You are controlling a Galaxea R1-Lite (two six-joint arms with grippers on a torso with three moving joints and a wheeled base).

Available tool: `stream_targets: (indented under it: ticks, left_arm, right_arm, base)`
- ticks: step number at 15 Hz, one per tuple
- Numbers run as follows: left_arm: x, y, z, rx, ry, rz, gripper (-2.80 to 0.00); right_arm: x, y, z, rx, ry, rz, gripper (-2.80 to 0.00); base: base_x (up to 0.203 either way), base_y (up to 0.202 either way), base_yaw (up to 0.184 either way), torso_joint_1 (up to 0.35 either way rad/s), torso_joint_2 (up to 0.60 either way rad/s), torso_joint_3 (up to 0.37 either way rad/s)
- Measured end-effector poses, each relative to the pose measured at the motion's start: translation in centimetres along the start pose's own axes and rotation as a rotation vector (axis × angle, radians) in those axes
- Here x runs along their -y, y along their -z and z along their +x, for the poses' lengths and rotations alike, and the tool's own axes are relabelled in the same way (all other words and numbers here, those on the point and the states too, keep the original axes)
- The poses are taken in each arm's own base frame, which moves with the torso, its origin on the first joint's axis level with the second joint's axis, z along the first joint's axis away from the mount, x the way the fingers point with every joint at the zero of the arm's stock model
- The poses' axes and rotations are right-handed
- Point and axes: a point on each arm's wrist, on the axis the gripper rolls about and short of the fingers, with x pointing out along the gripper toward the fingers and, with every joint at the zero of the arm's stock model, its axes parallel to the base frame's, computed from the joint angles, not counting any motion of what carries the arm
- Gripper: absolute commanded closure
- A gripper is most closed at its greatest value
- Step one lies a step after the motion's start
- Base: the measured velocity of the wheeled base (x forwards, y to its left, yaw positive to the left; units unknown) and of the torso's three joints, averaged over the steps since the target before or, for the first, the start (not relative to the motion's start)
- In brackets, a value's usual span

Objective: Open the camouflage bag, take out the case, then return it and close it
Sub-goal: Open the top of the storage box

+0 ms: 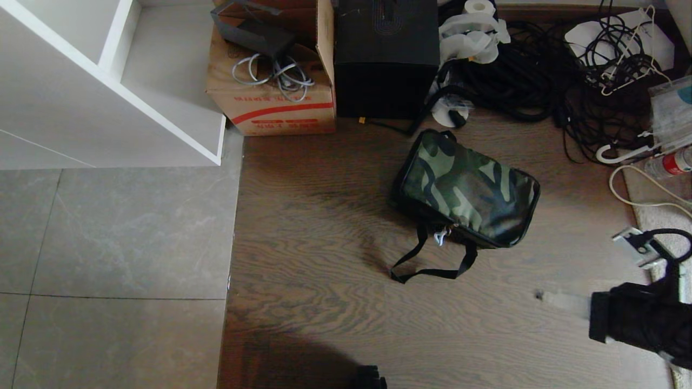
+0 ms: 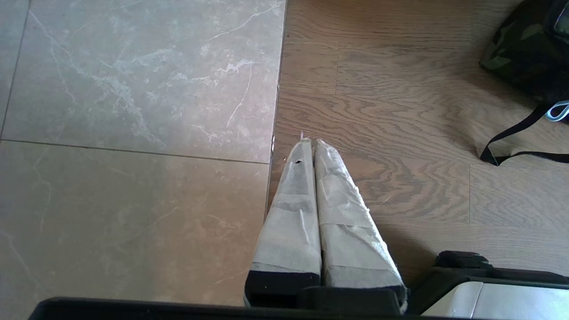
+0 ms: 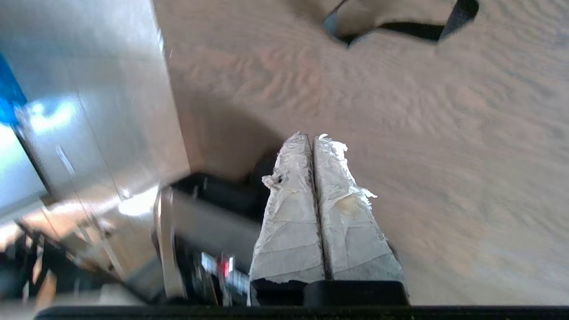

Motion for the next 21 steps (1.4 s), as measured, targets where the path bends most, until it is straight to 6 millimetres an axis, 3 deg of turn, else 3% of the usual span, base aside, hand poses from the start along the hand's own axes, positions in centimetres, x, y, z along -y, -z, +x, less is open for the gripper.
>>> stream_targets:
  ticks: [5,8,12,21]
  left_arm:
    - [0.0,0.0,0.0,0.0,0.0,0.0,0.0]
    - [0.0,0.0,0.0,0.0,0.0,-0.001,0.0]
    - [0.0,0.0,0.0,0.0,0.0,0.0,0.0]
    - [0.0,0.0,0.0,0.0,0.0,0.0,0.0]
  right_arm:
    - [-3.5,4.9,-8.1,-0.008,0.019,-0.131,0.0]
    - [-3.9,9.0,-10.8,0.06,0.145,-0.204,0.0]
    - [-3.0,11.8,-11.7,0.242,0.425,-0.202,0.0]
    - [-2.8,12.8,-11.8,0.233,0.411,-0.231,0.0]
  base:
    - [0.0,0.0,0.0,0.0,0.0,0.0]
    - [0.0,0.0,0.0,0.0,0.0,0.0]
    - [0.0,0.0,0.0,0.0,0.0,0.0]
    - [0.0,0.0,0.0,0.0,0.0,0.0]
